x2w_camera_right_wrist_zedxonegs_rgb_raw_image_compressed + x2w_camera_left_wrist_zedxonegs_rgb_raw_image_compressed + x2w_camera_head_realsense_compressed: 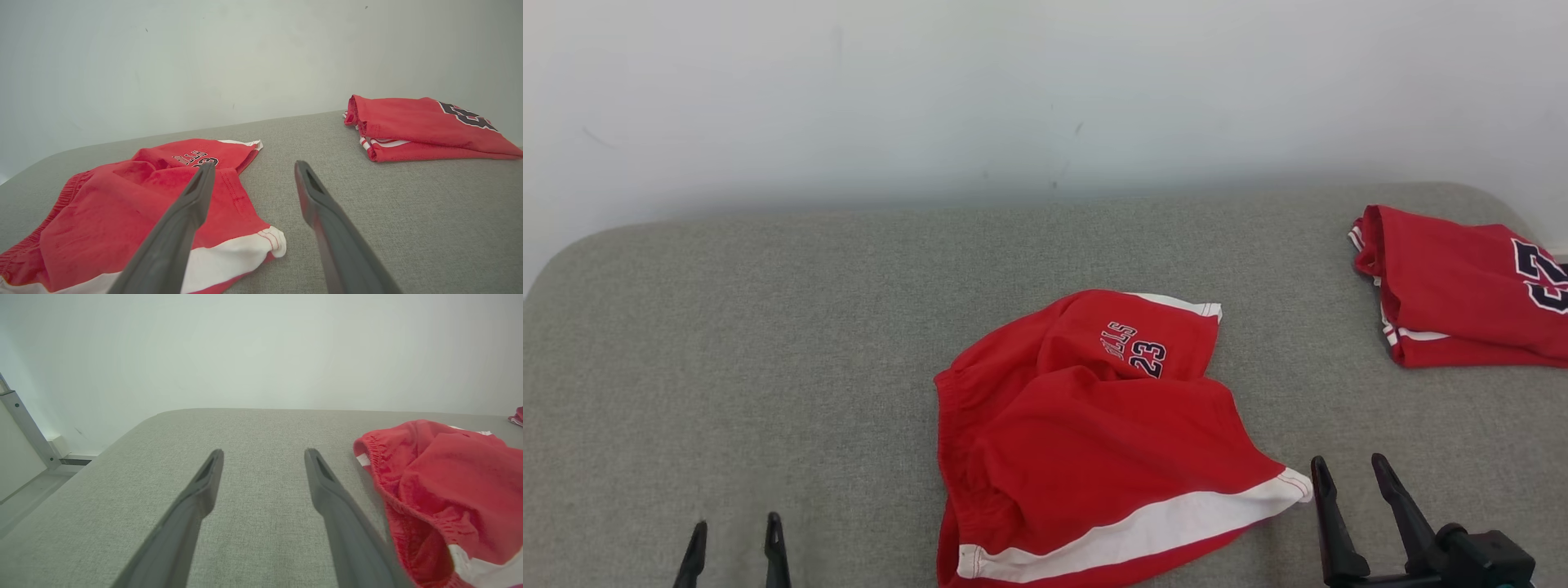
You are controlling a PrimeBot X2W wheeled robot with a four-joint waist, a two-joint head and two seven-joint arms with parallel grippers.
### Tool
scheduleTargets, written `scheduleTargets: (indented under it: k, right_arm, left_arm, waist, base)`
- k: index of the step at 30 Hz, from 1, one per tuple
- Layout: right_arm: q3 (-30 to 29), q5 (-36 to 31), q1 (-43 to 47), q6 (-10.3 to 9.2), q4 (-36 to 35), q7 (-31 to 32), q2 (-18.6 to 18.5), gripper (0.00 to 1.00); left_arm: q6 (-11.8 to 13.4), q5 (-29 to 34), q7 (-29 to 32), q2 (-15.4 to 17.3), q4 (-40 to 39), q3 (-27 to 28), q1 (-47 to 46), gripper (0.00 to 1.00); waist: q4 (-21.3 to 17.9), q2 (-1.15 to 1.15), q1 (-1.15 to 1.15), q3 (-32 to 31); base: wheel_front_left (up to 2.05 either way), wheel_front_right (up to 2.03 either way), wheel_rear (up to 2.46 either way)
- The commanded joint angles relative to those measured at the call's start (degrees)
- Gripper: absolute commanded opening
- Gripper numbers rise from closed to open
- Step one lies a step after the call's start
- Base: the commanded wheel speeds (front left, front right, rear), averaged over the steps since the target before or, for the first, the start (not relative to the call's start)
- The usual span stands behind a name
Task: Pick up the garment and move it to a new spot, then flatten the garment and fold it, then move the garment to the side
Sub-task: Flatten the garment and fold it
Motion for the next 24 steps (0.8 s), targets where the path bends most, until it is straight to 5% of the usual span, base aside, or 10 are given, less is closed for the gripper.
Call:
scheduleTargets:
  k: [1, 24]
  right_arm:
    - [0.07, -0.24, 0.00, -0.16, 0.45, -0.66, 0.08, 1.00]
    - [0.32, -0.87, -0.91, -0.16, 5.72, -2.78, -0.07, 1.00]
  left_arm:
    - [-0.07, -0.81, -0.18, 0.45, -0.04, 0.98, 0.85, 1.00]
    - [-2.49, -1.61, -0.18, 2.15, 3.96, 3.24, -0.27, 1.00]
  waist:
    - [0.14, 0.00, 0.01, -0.03]
    - [0.65, 0.00, 0.01, -1.49]
  base:
    - [0.00, 0.00, 0.00]
    - [0.00, 0.00, 0.00]
